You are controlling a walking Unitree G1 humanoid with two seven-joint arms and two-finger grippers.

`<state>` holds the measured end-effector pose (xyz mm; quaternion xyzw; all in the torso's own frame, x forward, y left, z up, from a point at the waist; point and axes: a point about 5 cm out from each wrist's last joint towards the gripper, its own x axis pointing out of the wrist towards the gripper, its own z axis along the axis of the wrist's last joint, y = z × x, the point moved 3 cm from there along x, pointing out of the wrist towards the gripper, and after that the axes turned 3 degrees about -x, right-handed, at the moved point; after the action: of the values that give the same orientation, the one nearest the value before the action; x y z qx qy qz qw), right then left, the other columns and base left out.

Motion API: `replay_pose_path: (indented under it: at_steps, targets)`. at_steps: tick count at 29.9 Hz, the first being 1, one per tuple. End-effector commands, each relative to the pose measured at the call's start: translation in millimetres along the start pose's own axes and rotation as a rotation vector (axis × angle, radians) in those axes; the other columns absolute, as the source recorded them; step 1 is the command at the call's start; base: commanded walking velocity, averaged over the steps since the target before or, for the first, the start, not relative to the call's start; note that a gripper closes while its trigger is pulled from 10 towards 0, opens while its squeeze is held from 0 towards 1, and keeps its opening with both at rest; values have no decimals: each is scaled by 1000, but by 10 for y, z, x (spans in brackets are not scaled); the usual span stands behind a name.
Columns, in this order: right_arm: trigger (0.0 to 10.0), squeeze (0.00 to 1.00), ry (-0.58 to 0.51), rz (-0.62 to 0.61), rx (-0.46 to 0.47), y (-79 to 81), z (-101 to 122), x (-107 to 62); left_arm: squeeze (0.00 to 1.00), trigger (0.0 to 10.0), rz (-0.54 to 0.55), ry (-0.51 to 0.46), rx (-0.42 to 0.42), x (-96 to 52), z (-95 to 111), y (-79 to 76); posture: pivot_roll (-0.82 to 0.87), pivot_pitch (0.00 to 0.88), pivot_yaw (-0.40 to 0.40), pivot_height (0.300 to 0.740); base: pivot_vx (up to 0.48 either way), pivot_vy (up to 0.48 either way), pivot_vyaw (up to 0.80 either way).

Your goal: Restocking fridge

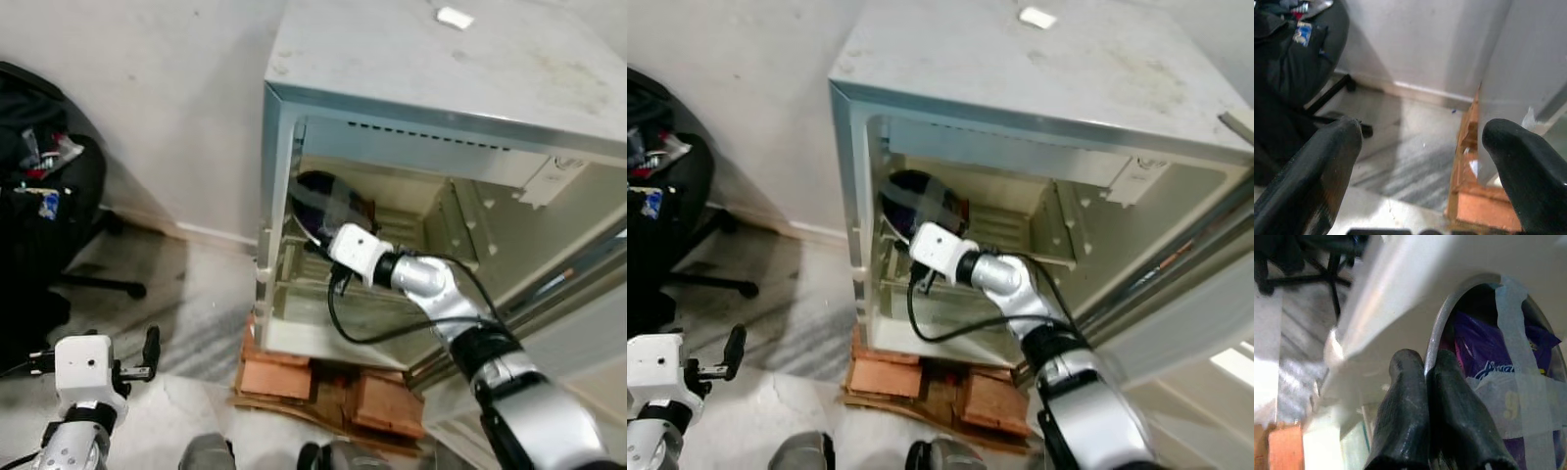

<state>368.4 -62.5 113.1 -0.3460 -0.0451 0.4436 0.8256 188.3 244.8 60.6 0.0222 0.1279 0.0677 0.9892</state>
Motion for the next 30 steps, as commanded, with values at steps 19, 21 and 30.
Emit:
replay_pose_path:
  at_steps: [19,21,30]
  targets:
    - [10000,0,86,67,-220,40,325,472,0,10000,-9,55,67,-416,177,0,300,379,-122,740,0,0,0]
    - [10000,0,94,66,-231,40,354,503,0,10000,-11,56,67,-422,185,-10,301,382,-124,740,0,0,0]
    - [10000,0,140,28,-576,-81,539,629,0,10000,-9,81,64,-476,176,-44,313,390,-139,740,0,0,0]
